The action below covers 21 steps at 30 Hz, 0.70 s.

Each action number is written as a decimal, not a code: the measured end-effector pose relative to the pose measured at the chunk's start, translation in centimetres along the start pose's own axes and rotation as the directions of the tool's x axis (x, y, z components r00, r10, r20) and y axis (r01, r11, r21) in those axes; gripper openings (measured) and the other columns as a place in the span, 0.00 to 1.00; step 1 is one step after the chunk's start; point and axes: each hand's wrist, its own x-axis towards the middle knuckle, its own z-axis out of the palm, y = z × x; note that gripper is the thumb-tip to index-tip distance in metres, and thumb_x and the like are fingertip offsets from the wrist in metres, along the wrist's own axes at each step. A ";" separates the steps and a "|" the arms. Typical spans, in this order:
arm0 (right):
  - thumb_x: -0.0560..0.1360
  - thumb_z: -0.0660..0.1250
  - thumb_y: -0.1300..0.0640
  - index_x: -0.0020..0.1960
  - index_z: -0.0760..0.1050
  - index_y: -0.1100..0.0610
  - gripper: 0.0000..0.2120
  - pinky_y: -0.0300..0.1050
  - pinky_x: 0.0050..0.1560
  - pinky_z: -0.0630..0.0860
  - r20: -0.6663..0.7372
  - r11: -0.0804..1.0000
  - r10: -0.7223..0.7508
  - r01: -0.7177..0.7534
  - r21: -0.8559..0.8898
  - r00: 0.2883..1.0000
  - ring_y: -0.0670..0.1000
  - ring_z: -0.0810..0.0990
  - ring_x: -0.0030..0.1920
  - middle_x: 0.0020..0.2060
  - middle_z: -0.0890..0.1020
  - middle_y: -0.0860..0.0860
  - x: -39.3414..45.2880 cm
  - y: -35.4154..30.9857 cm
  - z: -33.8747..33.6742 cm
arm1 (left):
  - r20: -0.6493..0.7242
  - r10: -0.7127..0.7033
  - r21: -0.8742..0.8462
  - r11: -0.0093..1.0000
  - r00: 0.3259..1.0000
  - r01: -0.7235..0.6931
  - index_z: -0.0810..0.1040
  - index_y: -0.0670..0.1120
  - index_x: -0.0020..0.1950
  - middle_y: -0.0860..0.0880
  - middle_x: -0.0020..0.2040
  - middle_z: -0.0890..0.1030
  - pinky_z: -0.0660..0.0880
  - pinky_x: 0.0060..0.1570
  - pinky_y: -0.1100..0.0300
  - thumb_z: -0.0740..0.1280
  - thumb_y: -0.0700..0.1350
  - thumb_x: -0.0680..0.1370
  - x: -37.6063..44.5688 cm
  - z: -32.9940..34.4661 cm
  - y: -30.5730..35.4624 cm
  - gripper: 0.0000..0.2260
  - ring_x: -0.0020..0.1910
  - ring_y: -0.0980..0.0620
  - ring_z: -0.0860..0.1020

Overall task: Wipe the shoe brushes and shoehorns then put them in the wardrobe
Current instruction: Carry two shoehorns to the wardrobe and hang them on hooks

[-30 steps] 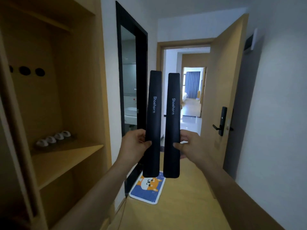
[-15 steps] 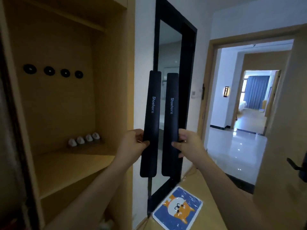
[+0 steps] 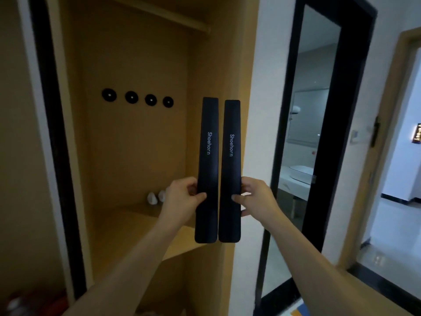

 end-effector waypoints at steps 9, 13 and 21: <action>0.76 0.70 0.65 0.55 0.80 0.50 0.13 0.53 0.40 0.85 0.065 0.995 -0.100 0.099 0.018 0.993 0.48 0.84 0.46 0.48 0.84 0.47 15.0 0.7 7.6 | -0.122 -0.054 0.047 0.997 0.991 0.060 0.81 0.55 0.49 0.56 0.45 0.84 0.81 0.47 0.56 0.71 0.41 0.75 12.1 -6.0 -6.8 0.08 0.46 0.59 0.83; 0.76 0.68 0.68 0.57 0.80 0.54 0.13 0.55 0.43 0.85 0.134 0.992 -0.101 0.089 0.091 0.986 0.50 0.84 0.50 0.50 0.84 0.50 20.0 1.6 11.3 | -0.168 -0.126 0.076 0.987 0.978 0.140 0.81 0.53 0.51 0.55 0.47 0.84 0.82 0.50 0.53 0.71 0.41 0.76 15.1 -8.5 -9.9 0.08 0.48 0.57 0.82; 0.77 0.67 0.68 0.55 0.78 0.49 0.15 0.48 0.43 0.84 0.276 0.966 -0.141 0.071 0.248 0.951 0.49 0.83 0.51 0.49 0.83 0.48 29.1 2.6 19.5 | -0.321 -0.218 0.072 0.965 0.922 0.253 0.80 0.52 0.51 0.54 0.49 0.82 0.77 0.44 0.63 0.68 0.39 0.77 20.0 -12.3 -14.6 0.08 0.48 0.59 0.80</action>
